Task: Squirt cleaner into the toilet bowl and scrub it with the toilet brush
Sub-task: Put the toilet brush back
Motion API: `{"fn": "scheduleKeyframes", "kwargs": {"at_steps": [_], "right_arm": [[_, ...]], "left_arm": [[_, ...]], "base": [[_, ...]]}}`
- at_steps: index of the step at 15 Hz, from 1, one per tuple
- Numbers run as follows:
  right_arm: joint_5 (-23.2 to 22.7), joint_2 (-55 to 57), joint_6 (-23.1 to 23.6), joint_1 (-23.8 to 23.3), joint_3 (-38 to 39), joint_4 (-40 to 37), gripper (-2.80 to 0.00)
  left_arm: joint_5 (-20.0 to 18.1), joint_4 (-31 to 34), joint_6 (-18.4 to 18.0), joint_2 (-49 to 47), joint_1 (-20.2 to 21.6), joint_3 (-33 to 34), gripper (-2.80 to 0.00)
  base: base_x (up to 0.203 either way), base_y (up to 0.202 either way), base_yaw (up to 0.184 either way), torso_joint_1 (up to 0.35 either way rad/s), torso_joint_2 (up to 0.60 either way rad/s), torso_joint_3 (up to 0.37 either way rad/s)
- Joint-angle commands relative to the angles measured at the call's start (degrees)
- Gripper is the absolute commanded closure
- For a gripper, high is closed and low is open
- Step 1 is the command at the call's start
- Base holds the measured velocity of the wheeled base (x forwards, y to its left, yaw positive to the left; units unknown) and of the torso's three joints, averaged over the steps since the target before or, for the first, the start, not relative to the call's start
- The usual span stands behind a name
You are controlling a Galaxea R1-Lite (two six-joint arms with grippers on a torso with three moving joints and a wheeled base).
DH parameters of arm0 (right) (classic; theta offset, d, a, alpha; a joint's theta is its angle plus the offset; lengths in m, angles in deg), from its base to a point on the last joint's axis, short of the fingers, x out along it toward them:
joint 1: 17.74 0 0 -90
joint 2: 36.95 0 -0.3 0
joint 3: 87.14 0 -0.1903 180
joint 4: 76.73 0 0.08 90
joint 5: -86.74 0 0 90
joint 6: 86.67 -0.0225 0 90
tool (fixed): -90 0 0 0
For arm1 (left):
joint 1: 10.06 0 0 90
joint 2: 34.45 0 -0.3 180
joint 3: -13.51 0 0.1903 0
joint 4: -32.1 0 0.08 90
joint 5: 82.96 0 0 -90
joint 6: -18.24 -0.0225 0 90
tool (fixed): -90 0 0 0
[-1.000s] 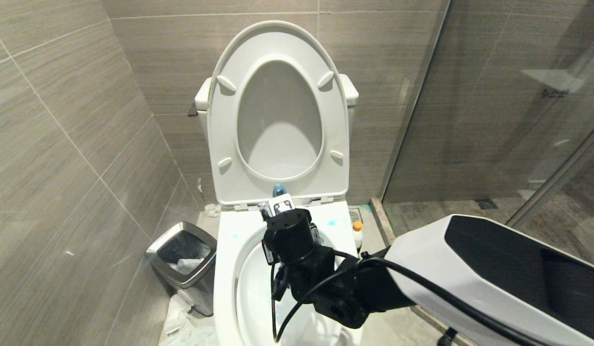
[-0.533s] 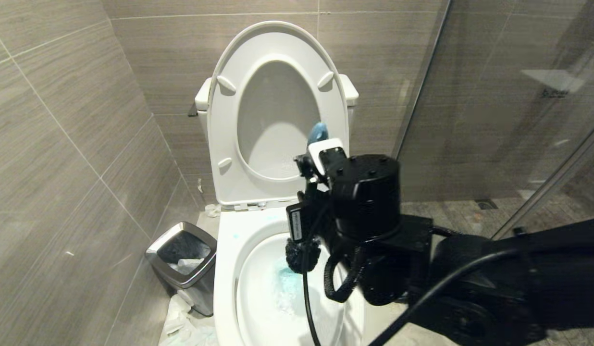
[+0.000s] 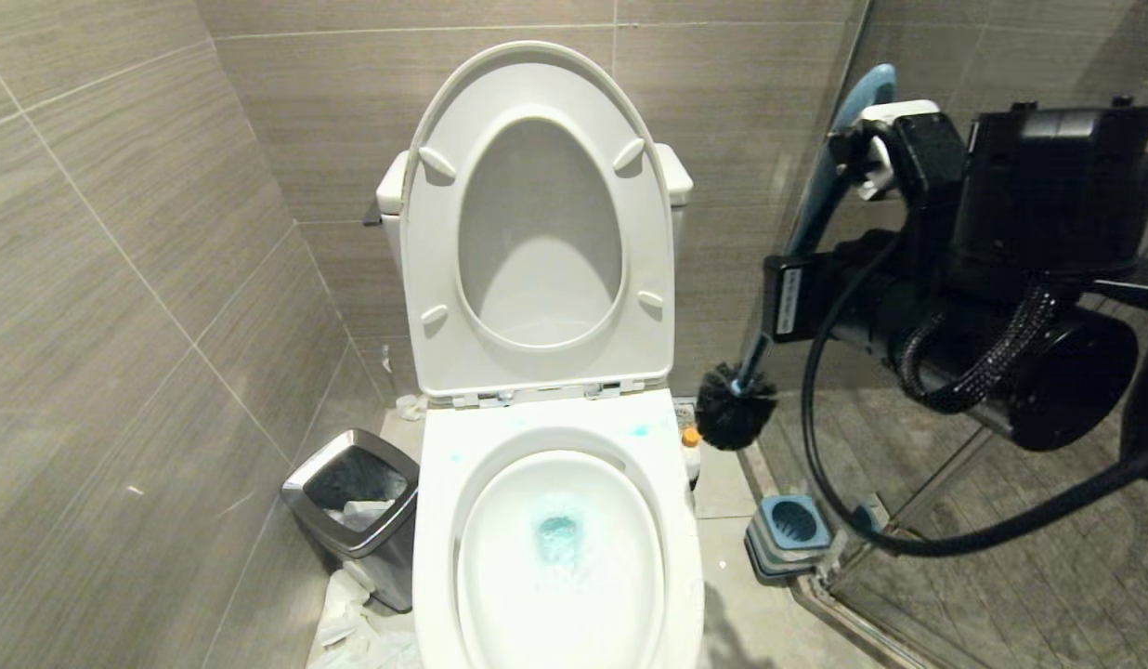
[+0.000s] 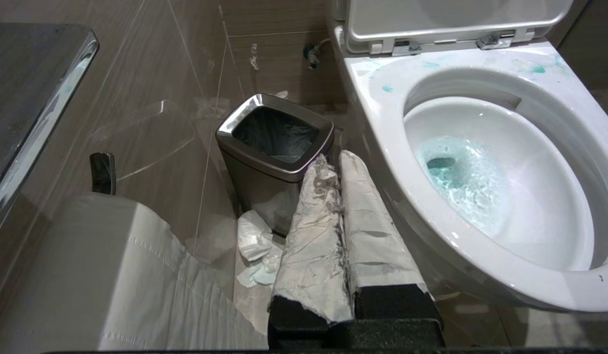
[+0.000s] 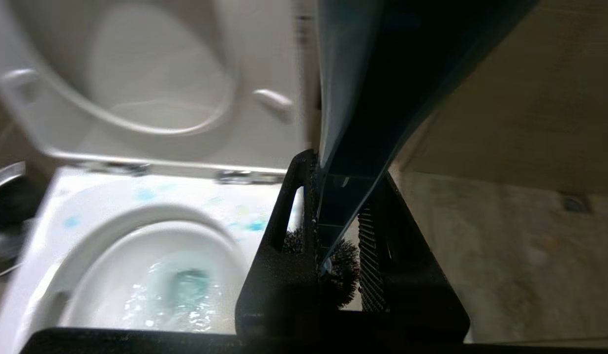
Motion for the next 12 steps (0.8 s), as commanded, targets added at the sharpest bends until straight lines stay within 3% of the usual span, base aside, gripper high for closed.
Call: {"fn": "scheduleKeyframes", "kwargs": {"at_steps": [1, 4, 7, 12], "right_arm": [[-2.82, -2.04, 0.0, -8.35, 2.18, 0.23, 0.0], [-9.77, -2.2, -0.25, -18.65, 6.88, 1.41, 0.0], [-16.65, 1.99, -0.3, -28.79, 13.53, 8.89, 0.0], [-23.76, 18.52, -0.01, -37.44, 17.98, 25.52, 0.0]], "left_arm": [[0.0, 0.0, -0.02, -0.05, 0.01, 0.0, 0.0], [0.0, 0.0, -0.02, -0.05, 0.01, 0.0, 0.0], [0.0, 0.0, -0.02, -0.05, 0.01, 0.0, 0.0], [0.0, 0.0, -0.02, -0.05, 0.01, 0.0, 0.0]], "base": [[0.0, 0.0, 0.0, 0.0, 0.0, 0.0], [0.0, 0.0, 0.0, 0.0, 0.0, 0.0], [0.0, 0.0, 0.0, 0.0, 0.0, 0.0], [0.0, 0.0, 0.0, 0.0, 0.0, 0.0]]}}
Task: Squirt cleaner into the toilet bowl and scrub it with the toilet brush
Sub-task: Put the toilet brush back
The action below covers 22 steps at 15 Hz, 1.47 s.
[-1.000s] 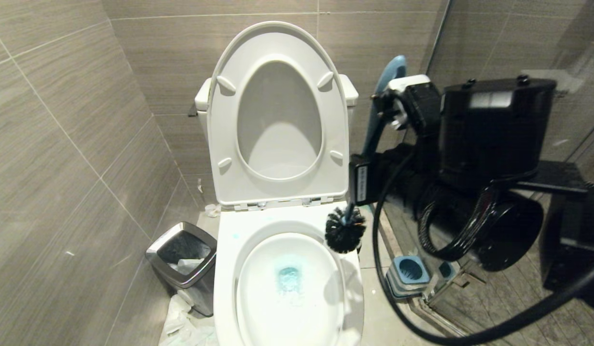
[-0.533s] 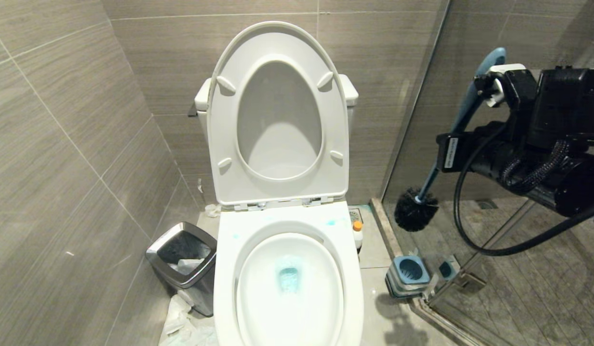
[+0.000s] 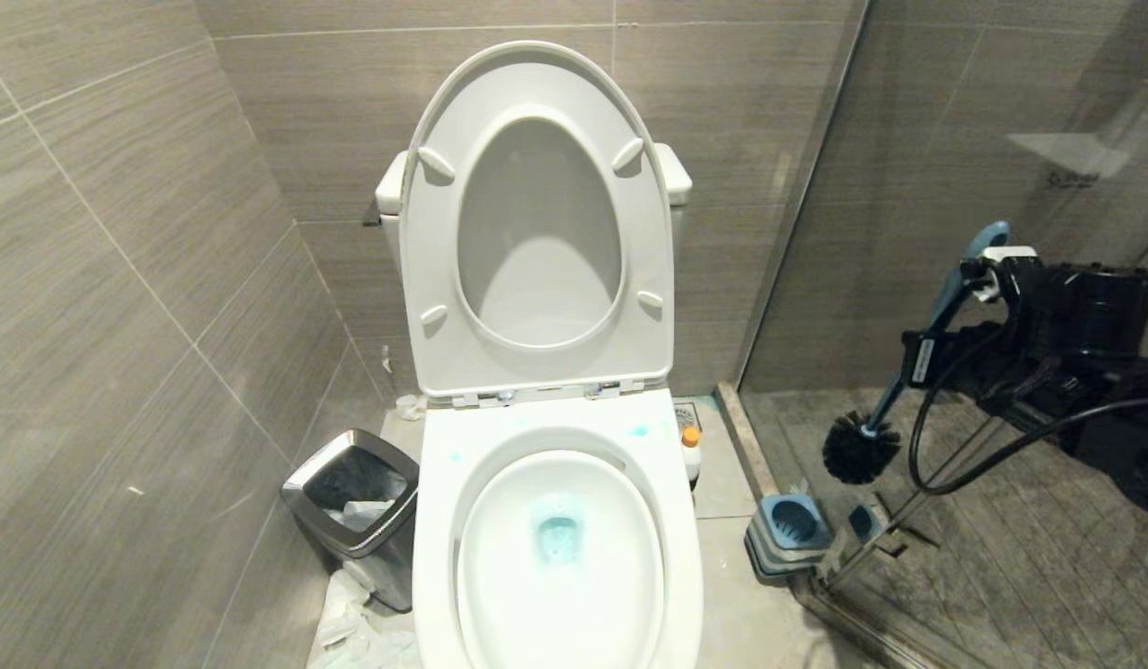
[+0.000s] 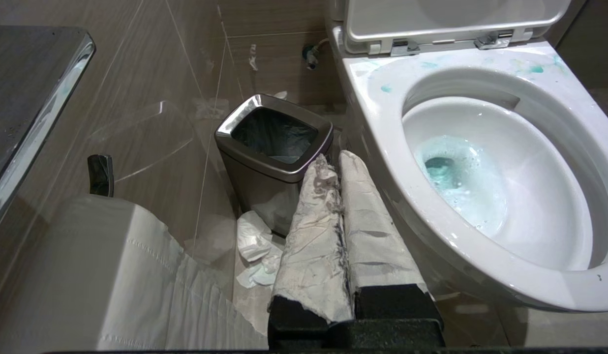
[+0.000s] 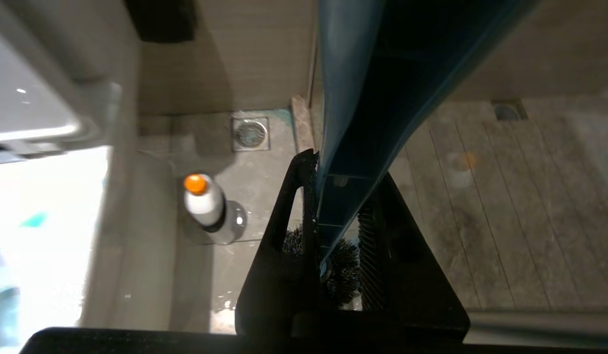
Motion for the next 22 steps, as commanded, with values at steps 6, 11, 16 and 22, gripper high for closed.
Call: {"fn": "scheduleKeyframes", "kwargs": {"at_steps": [6, 11, 16, 22], "right_arm": [[-1.87, 28.34, 3.38, -4.76, -2.31, 19.23, 0.0], [-2.01, 36.92, 5.08, -4.89, -5.96, 23.61, 0.0], [-3.62, 40.37, 5.83, -4.39, -8.01, 27.86, 0.0], [-3.62, 43.8, 6.38, -3.48, -11.81, 27.86, 0.0]], "left_arm": [[0.0, 0.02, 0.0, -0.05, 0.01, 0.0, 0.0], [0.0, 0.02, 0.0, -0.05, 0.01, 0.0, 0.0], [0.0, 0.02, 0.0, -0.05, 0.01, 0.0, 0.0], [0.0, 0.02, 0.0, -0.05, 0.01, 0.0, 0.0]], "base": [[0.0, 0.0, 0.0, 0.0, 0.0, 0.0], [0.0, 0.0, 0.0, 0.0, 0.0, 0.0], [0.0, 0.0, 0.0, 0.0, 0.0, 0.0], [0.0, 0.0, 0.0, 0.0, 0.0, 0.0]]}}
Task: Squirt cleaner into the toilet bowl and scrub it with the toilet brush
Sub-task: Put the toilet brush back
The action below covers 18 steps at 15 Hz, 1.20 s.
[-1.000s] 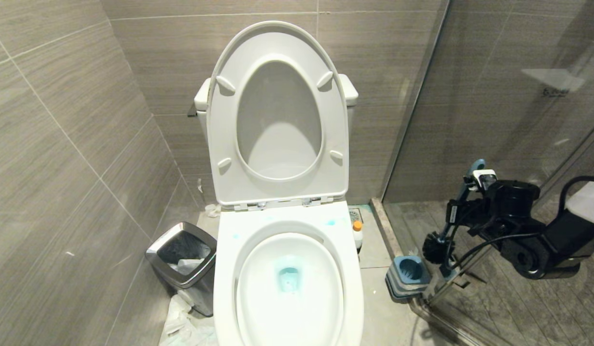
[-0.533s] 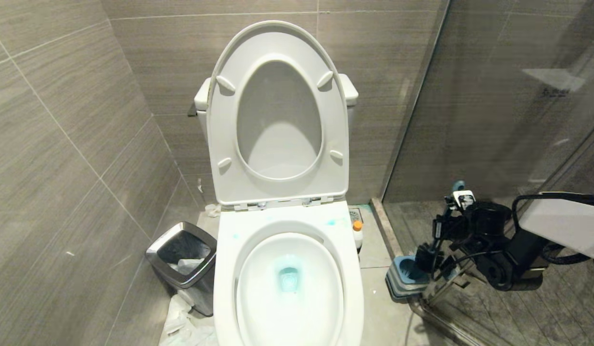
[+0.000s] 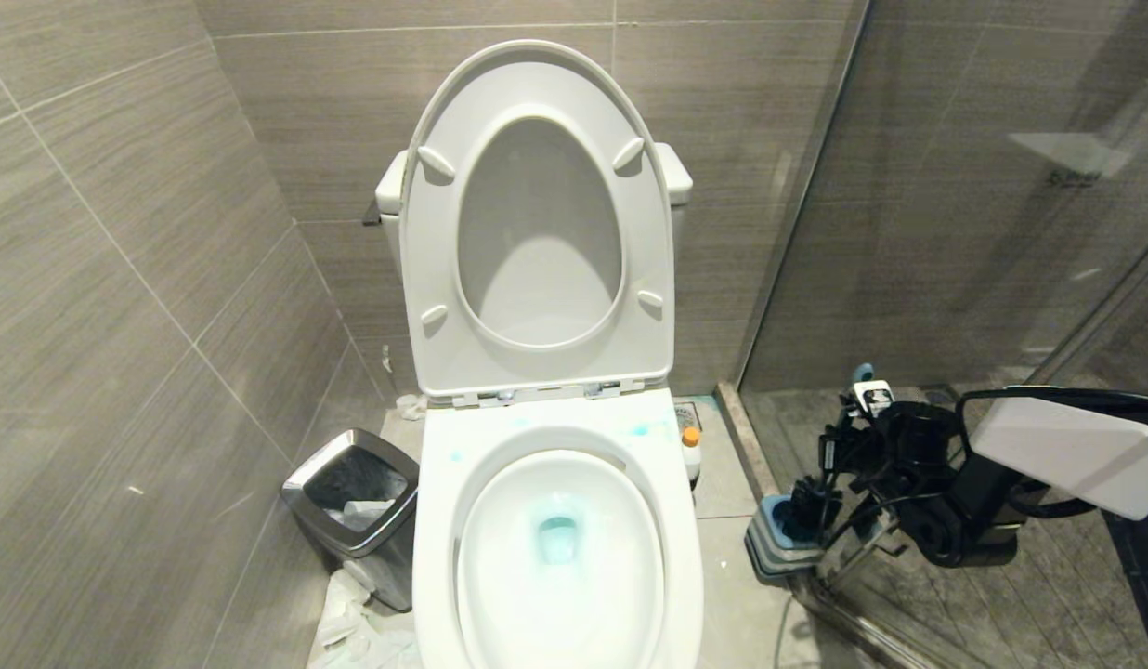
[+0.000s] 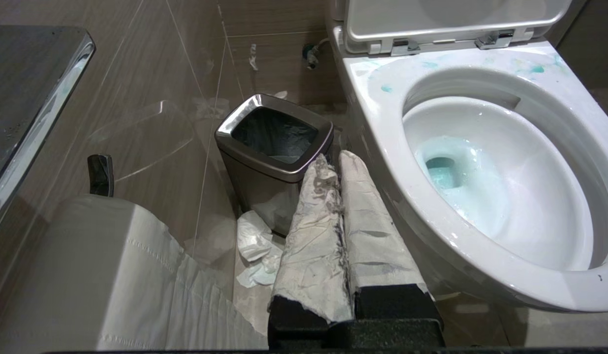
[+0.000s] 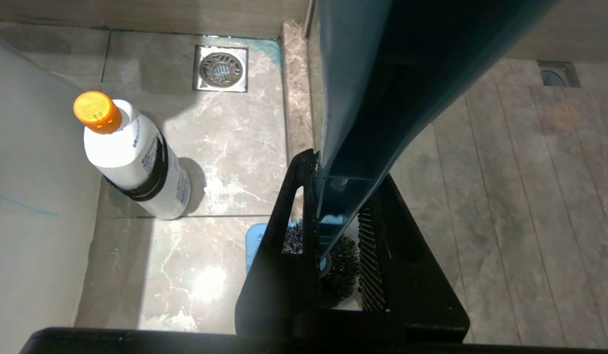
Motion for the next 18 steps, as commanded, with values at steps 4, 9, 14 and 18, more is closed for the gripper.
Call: {"fn": "scheduleKeyframes", "kwargs": {"at_steps": [4, 9, 14, 18], "right_arm": [[0.03, 3.94, 0.54, 0.18, -3.82, 0.26, 0.0], [0.06, 4.0, 0.9, 0.18, -5.07, -1.55, 0.0], [-0.03, 2.86, 3.81, 0.34, -3.86, -1.61, 0.0], [-3.72, -0.18, 6.93, 0.35, -0.79, -4.67, 0.0]], "left_arm": [[0.0, 0.02, -0.01, -0.05, 0.01, 0.0, 0.0], [0.0, 0.02, -0.01, -0.05, 0.01, 0.0, 0.0], [0.0, 0.02, -0.01, -0.05, 0.01, 0.0, 0.0], [0.0, 0.02, -0.01, -0.05, 0.01, 0.0, 0.0]], "base": [[0.0, 0.0, 0.0, 0.0, 0.0, 0.0], [0.0, 0.0, 0.0, 0.0, 0.0, 0.0], [0.0, 0.0, 0.0, 0.0, 0.0, 0.0], [0.0, 0.0, 0.0, 0.0, 0.0, 0.0]]}}
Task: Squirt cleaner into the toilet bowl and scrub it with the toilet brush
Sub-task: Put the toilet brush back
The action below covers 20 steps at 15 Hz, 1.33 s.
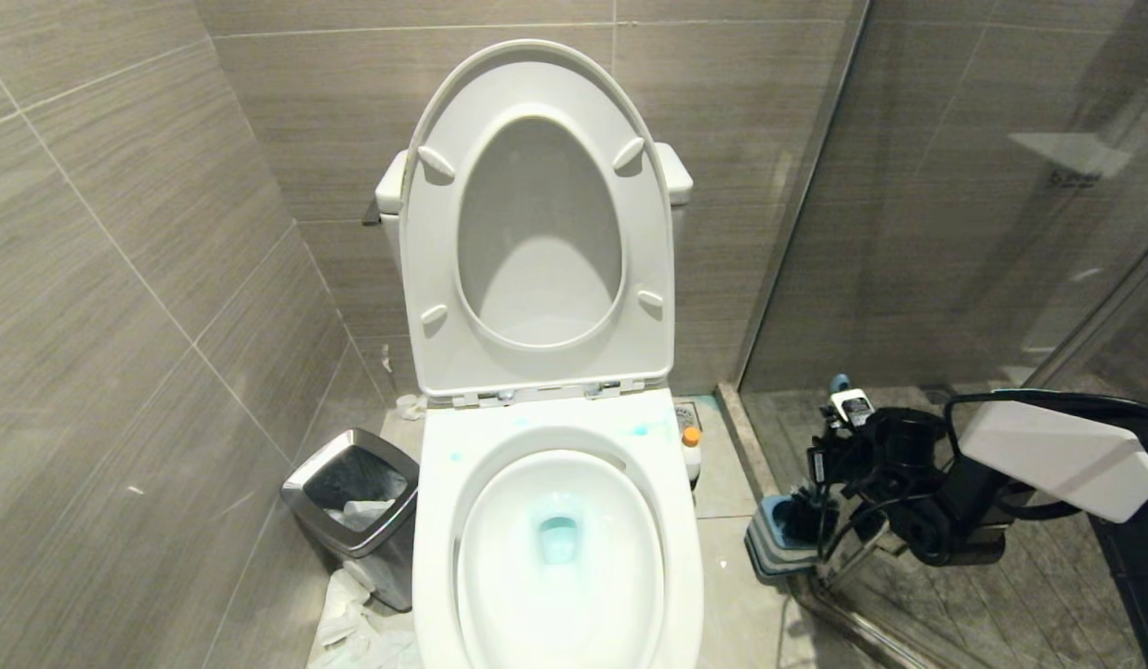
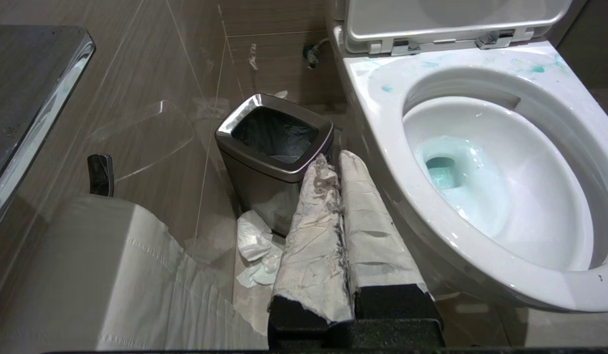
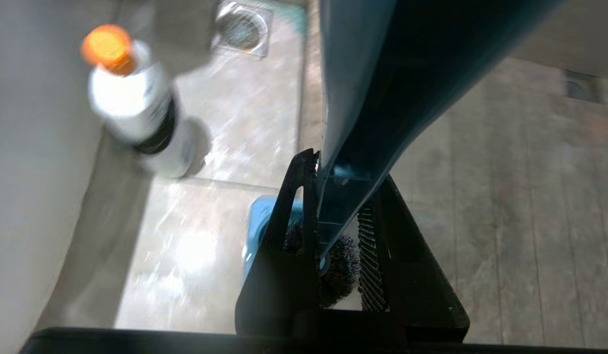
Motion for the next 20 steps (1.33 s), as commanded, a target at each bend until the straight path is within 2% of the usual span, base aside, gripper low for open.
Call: {"fn": "scheduleKeyframes", "kwargs": {"at_steps": [1, 4, 12, 20], "right_arm": [[-0.6, -1.53, 1.46, 0.0, 0.93, -0.16, 0.0], [-2.37, -1.18, 1.66, 0.0, 0.76, -0.52, 0.0], [-2.65, -0.56, 1.66, 0.0, -1.61, -0.51, 0.0], [-2.65, -0.57, 2.8, 0.85, -0.74, -0.52, 0.0]], "left_arm": [[0.0, 0.0, -0.01, -0.05, 0.01, 0.0, 0.0], [0.0, 0.0, -0.01, -0.05, 0.01, 0.0, 0.0], [0.0, 0.0, -0.01, -0.05, 0.01, 0.0, 0.0], [0.0, 0.0, -0.01, -0.05, 0.01, 0.0, 0.0]], "base": [[0.0, 0.0, 0.0, 0.0, 0.0, 0.0], [0.0, 0.0, 0.0, 0.0, 0.0, 0.0], [0.0, 0.0, 0.0, 0.0, 0.0, 0.0], [0.0, 0.0, 0.0, 0.0, 0.0, 0.0]]}}
